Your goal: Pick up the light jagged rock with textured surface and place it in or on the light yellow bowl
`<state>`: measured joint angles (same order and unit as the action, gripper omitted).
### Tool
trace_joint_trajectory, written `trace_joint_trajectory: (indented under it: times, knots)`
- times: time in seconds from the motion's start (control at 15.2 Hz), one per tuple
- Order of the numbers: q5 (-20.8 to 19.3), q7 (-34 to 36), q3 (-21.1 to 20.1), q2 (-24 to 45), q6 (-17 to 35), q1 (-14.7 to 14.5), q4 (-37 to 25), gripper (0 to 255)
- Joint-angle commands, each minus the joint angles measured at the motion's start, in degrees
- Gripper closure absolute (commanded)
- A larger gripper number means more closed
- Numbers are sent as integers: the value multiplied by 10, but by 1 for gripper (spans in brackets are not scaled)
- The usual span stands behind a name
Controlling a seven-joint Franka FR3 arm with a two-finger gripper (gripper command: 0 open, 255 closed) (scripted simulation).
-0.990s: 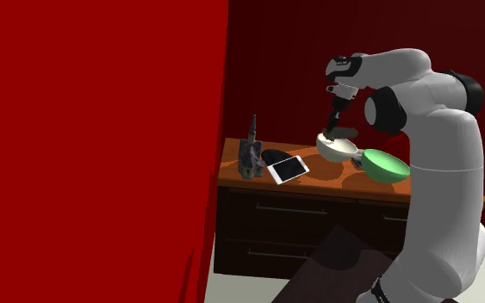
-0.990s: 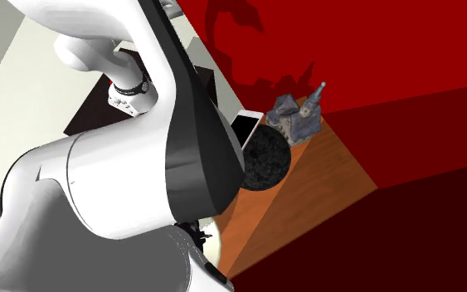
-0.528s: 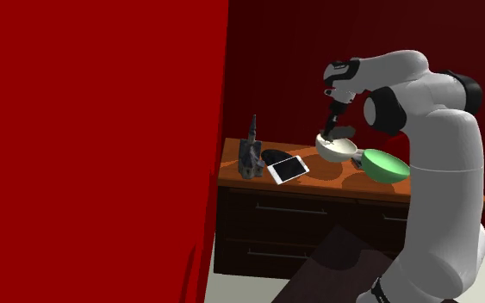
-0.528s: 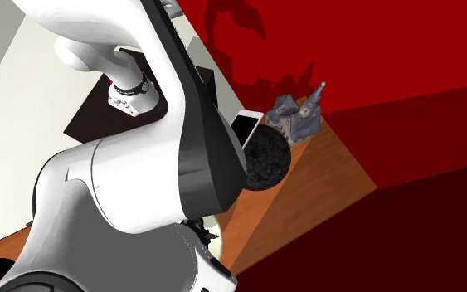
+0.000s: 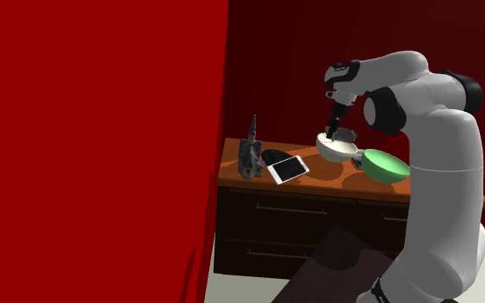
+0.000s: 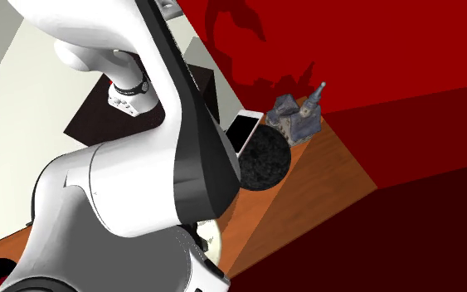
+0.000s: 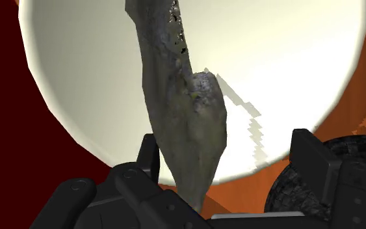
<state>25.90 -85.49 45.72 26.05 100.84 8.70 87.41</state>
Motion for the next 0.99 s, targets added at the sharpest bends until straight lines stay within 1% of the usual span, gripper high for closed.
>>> trace_joint_trajectory:
  times: [0.0,0.13,0.4,0.92]
  knots:
    - [0,-1,0,1,0,1,1,0]
    - [2,3,-2,6,1,0,-3,0]
    - [-3,12,2,5,-70,21,-77,0]
    - [-3,12,2,5,-70,21,-77,0]
